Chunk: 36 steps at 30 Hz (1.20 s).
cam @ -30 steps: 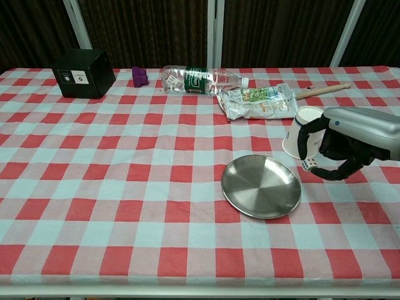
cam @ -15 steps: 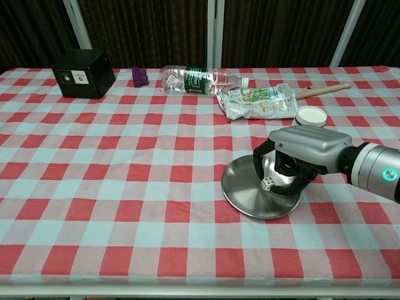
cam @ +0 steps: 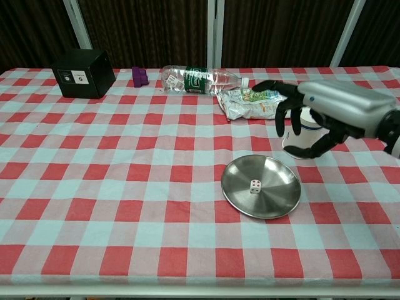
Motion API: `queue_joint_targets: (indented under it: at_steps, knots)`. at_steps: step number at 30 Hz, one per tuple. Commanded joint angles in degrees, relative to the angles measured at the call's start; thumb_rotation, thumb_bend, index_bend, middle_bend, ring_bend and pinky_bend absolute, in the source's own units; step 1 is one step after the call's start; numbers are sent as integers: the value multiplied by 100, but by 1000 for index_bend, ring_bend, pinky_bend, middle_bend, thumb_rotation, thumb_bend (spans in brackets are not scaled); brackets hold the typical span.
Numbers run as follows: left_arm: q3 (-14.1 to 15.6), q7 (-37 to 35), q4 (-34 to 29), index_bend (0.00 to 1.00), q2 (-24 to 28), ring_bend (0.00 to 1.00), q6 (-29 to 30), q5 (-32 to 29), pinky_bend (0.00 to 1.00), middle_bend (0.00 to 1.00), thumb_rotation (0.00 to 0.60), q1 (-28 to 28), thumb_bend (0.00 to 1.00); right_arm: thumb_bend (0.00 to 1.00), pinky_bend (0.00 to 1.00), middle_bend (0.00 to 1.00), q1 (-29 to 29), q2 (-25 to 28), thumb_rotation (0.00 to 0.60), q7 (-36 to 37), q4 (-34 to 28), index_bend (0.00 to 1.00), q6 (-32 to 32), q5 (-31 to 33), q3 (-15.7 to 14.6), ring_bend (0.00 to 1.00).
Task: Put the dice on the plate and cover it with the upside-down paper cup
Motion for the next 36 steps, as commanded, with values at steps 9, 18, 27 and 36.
queue_joint_targets:
  at_steps: [9,18,27,36]
  knots:
    - [3,43,-35,217,-3,105,-75,-3,71,186,600,-37,0,75,122,159,-263,738,600,787,110,62,-29,854,445,0]
    - [12,90,-81,218,12,106,-112,-31,71,186,600,-37,0,147,92,156,13,527,600,1772,693,98,-1156,1444,528,0]
    - [9,170,-146,228,33,106,-105,-18,71,186,600,-48,0,168,90,157,231,94,600,2017,1396,193,-1595,1622,582,0]
    - [15,208,-187,228,59,106,-103,-40,71,186,600,-33,0,171,90,173,274,-43,600,2434,1541,227,-1709,1447,562,0]
